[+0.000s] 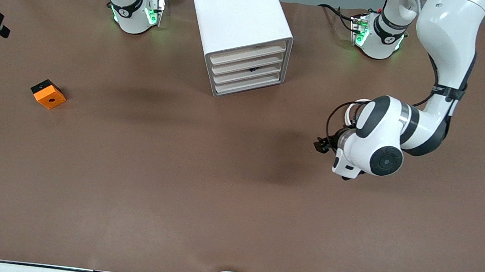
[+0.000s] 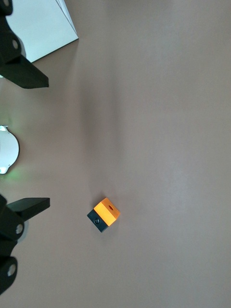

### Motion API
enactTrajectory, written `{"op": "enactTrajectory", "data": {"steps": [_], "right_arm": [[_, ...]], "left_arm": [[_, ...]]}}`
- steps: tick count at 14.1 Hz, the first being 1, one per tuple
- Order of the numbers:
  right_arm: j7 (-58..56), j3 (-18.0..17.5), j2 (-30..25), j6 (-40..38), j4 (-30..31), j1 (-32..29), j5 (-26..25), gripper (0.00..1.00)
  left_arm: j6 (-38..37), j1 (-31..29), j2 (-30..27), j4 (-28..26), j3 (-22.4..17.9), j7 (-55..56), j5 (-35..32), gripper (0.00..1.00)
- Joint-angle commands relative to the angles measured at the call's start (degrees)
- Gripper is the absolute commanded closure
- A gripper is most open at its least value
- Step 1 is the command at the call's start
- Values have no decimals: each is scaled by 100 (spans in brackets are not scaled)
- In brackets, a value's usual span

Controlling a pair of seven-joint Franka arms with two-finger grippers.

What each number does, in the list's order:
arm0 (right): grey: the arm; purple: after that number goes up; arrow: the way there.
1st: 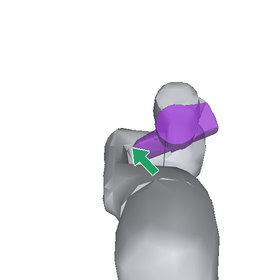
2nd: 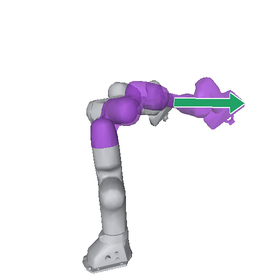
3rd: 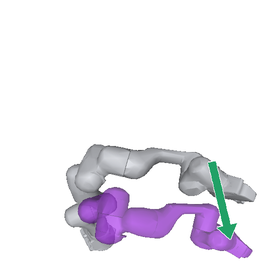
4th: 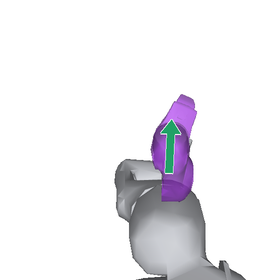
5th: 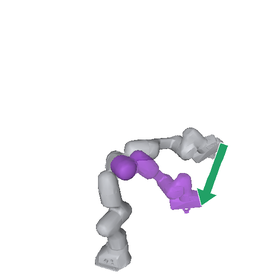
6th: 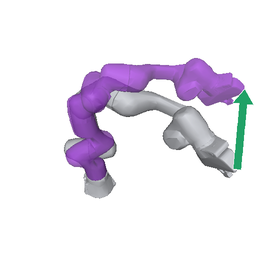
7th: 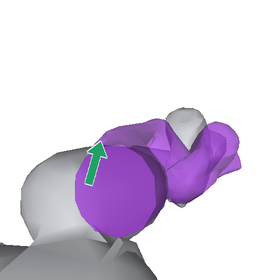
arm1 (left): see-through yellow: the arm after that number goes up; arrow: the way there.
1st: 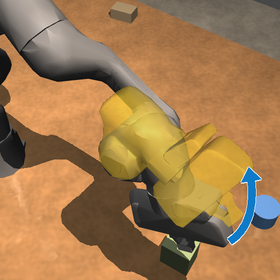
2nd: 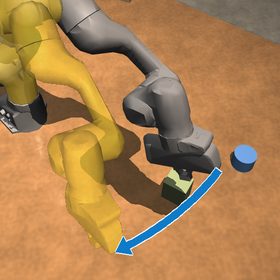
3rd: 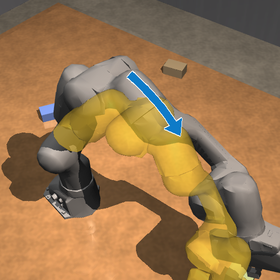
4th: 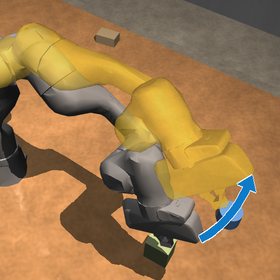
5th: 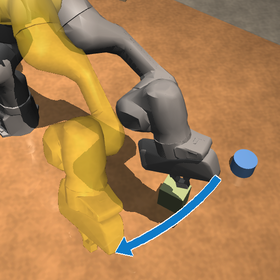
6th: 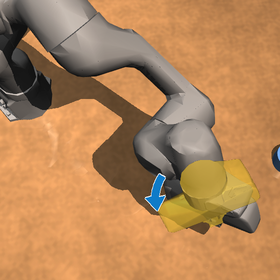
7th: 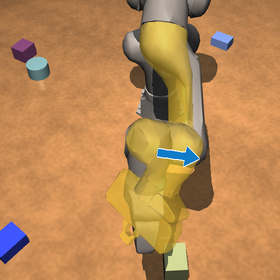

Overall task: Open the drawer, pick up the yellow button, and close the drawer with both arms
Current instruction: 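Reach the left gripper toward the white cabinet's drawer front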

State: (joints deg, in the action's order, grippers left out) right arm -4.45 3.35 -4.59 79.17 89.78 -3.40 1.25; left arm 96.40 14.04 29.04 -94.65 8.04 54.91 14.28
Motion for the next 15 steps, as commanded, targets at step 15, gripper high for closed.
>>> {"op": "enactTrajectory", "data": {"steps": [15], "right_arm": [[41,-18,1215,2,-259,-231,218,0]], "left_arm": [[-2062,230,1165,1019,14,5801,2867,0]]}}
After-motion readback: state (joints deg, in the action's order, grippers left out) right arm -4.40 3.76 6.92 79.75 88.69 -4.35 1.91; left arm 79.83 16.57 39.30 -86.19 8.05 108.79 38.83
